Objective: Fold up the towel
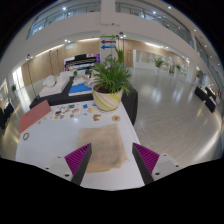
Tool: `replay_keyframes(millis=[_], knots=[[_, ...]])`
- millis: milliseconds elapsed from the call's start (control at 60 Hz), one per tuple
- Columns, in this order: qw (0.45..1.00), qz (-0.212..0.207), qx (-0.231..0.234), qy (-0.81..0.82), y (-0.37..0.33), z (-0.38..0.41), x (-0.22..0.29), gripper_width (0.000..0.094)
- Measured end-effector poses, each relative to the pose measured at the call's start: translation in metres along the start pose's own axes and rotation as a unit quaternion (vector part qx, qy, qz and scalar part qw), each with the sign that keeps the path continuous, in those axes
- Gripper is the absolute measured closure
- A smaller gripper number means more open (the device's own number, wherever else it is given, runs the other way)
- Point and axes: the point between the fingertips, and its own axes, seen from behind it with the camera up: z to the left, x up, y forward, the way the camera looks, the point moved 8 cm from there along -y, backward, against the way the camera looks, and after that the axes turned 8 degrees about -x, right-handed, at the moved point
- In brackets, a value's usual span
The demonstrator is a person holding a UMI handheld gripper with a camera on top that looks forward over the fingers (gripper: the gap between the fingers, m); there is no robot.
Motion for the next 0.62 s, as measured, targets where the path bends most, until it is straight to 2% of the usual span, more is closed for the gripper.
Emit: replay_keyframes(millis=[167, 283, 367, 617], knots=[[1.0, 0.008, -0.003, 0.008, -0.131, 0.004, -0.005, 0.0081], [1.0, 0.006, -0.013, 0.006, -0.189, 0.007, -0.016, 0.0086], [1.0, -0.001, -0.021, -0.001, -0.21, 0.009, -0.025, 0.0085], [1.0, 0.007, -0.028, -0.001, -0.212, 0.018, -0.041, 0.0083]])
